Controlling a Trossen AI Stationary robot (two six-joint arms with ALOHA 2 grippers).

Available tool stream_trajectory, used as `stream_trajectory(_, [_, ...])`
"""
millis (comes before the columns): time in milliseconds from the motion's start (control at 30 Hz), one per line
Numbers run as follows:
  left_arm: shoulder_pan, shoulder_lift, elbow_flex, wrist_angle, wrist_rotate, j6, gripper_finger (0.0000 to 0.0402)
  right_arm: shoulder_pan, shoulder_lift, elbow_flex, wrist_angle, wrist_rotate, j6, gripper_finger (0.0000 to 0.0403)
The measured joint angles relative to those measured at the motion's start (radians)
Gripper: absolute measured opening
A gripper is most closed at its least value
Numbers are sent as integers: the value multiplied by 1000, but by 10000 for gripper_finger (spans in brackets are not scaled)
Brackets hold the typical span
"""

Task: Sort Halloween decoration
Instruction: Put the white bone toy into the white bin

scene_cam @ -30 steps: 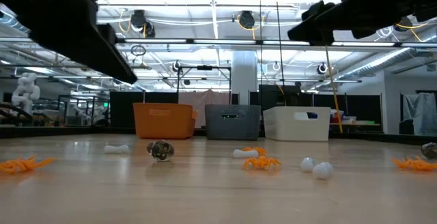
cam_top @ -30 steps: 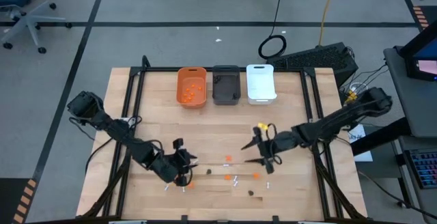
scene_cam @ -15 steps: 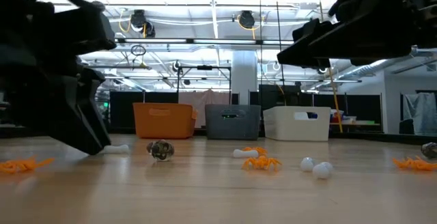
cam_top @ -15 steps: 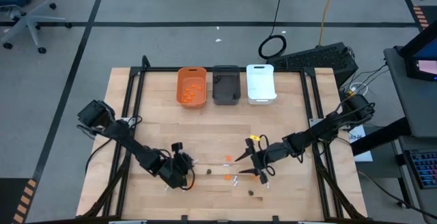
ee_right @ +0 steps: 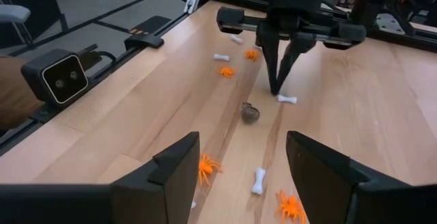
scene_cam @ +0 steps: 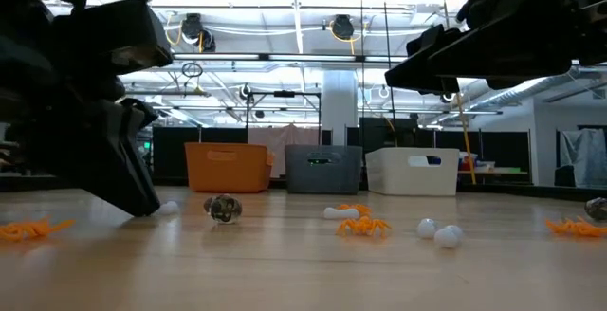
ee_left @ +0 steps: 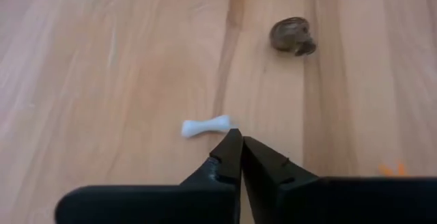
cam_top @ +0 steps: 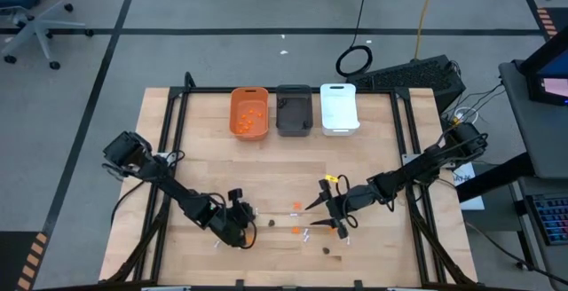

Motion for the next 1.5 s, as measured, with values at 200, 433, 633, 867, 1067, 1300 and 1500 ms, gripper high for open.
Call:
stream_trajectory(200, [-8,-39,26,-71,7,-10,14,0,0,0,-6,0,0,203])
stream_trajectory(433, [-10,-83,53,-105,-73,-48,72,0,0,0,-12,0,0,203])
stream_trajectory(633, [-5,-37,51,-115,-121,-47,190,0,0,0,-12,0,0,203])
stream_trajectory(867, [0,-21,52,-104,-127,-57,254,0,0,0,-12,0,0,203])
stream_trajectory(1067, [5,-13,52,-98,-127,-57,256,0,0,0,-12,0,0,203])
stream_trajectory(1300, [12,48,52,-60,-111,-57,256,0,0,0,-7,0,0,203])
stream_trajectory(1500, [12,59,54,-48,-108,-58,255,0,0,0,-6,0,5,203])
